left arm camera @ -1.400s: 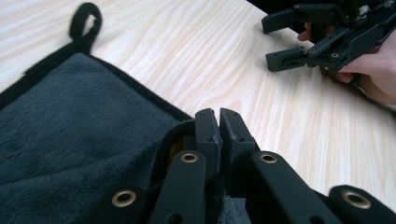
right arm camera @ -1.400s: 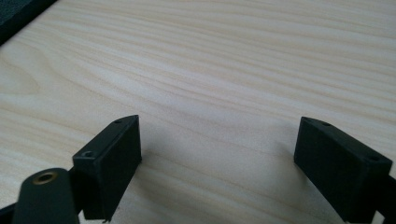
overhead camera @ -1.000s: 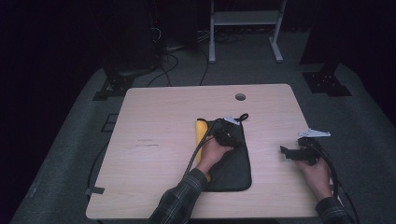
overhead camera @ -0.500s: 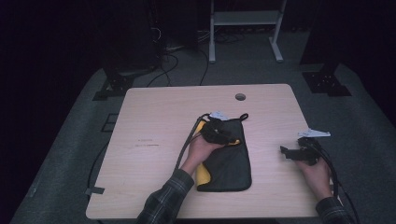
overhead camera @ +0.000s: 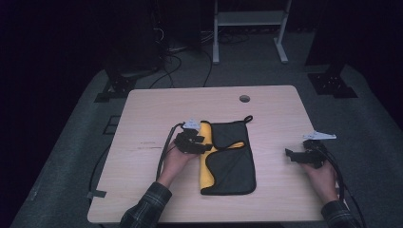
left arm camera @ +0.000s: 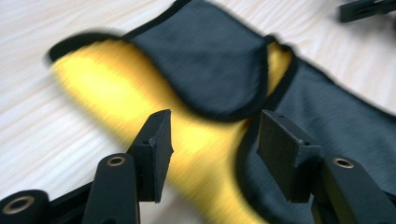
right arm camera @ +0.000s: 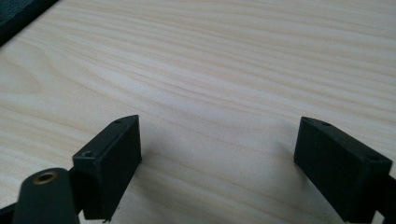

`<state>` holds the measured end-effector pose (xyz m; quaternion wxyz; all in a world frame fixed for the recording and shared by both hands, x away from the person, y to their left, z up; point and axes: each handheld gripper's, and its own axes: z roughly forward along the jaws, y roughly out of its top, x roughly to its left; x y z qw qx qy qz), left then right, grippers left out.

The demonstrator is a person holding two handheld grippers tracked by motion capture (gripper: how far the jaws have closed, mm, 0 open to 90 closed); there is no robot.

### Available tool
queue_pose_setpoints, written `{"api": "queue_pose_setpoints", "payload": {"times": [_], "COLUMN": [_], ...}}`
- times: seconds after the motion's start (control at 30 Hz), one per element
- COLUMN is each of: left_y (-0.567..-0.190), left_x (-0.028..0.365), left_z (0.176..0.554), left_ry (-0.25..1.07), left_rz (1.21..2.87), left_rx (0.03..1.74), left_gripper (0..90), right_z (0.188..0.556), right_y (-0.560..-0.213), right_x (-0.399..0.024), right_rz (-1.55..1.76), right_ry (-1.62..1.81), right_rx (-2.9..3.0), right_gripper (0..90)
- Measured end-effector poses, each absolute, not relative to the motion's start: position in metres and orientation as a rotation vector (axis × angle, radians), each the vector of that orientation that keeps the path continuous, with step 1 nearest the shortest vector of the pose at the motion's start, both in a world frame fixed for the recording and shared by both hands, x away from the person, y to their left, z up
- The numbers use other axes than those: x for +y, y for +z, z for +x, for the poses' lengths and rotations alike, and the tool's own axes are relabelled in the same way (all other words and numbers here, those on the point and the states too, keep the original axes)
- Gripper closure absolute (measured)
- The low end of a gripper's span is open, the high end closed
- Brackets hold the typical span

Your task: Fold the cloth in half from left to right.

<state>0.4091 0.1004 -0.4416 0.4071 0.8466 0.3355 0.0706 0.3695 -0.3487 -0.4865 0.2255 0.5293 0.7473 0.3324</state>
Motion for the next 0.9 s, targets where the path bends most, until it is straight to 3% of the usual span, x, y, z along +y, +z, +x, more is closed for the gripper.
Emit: {"api": "queue_pose_setpoints", "payload": {"times": [0.23, 0.4, 0.63, 0.9], "left_y": [-0.46, -0.467, -0.467, -0.46], "left_x": [0.111, 0.108, 0.104, 0.122], "left_z": [0.411, 0.409, 0.406, 0.401], "left_ry": [0.178, 0.144, 0.126, 0.128], "left_rz": [2.163, 2.179, 2.208, 2.205], "left_rx": [0.922, 0.924, 0.908, 0.916], "left_gripper": [43.7, 55.9, 85.7, 87.1], "right_z": [0.37, 0.37, 0.369, 0.37], "right_y": [-0.486, -0.486, -0.486, -0.486], "right_x": [-0.349, -0.349, -0.349, -0.349], "right_rz": [1.46, 1.46, 1.461, 1.46], "right_ry": [0.917, 0.917, 0.917, 0.917], "right_rx": [2.061, 2.061, 2.061, 2.061], "right_gripper": [14.0, 13.9, 13.9, 13.9]}}
